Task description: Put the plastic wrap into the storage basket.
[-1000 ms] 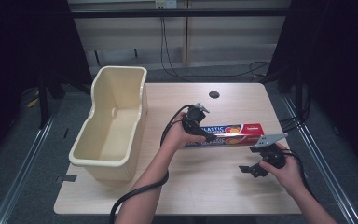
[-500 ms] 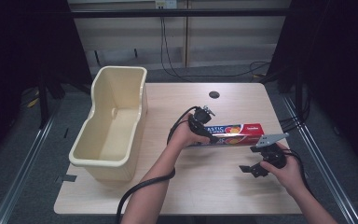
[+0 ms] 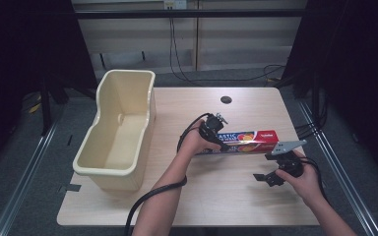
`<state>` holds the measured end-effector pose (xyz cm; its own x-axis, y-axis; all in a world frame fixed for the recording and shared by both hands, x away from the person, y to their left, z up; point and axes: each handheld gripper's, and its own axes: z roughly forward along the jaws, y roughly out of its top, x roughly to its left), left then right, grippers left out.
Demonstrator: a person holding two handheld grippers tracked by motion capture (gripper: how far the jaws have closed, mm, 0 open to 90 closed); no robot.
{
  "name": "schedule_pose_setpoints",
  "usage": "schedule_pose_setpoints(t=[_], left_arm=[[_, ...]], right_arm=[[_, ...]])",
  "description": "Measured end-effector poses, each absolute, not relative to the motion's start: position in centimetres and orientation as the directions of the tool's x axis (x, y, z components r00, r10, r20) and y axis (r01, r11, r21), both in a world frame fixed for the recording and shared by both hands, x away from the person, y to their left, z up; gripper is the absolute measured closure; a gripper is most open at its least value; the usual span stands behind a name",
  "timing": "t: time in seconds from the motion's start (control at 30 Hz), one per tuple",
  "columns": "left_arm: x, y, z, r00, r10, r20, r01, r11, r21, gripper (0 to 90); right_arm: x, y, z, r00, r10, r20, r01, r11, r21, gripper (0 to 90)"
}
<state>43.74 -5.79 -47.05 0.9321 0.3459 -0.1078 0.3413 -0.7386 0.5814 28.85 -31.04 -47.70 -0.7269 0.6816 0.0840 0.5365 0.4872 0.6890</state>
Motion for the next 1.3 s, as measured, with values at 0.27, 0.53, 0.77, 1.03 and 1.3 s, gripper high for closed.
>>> schedule_pose_setpoints(t=[0.27,0.53,0.77,1.03,1.3], left_arm=[[42.8,-5.7,-46.9,0.921,0.351,-0.169,0.385,-0.758,0.527,30.4],[41.3,-4.8,-46.4,0.863,0.464,-0.2,0.5,-0.729,0.467,33.8],[41.8,-5.8,-46.4,0.892,0.423,-0.16,0.445,-0.757,0.478,28.7],[42.1,-7.0,-46.8,0.883,0.434,-0.179,0.464,-0.753,0.466,34.4],[42.1,-7.0,-44.9,0.824,0.52,-0.226,0.564,-0.712,0.418,40.3]], right_arm=[[28.8,-31.2,-47.6,-0.718,0.69,0.087,0.541,0.476,0.694,4.2],[28.8,-31.1,-47.5,-0.723,0.686,0.08,0.533,0.481,0.696,4.2],[28.8,-31.0,-47.5,-0.722,0.688,0.076,0.533,0.483,0.695,4.2],[28.9,-31.2,-47.5,-0.721,0.688,0.082,0.535,0.477,0.698,4.2],[28.9,-31.3,-47.5,-0.722,0.687,0.085,0.533,0.474,0.701,4.2]])
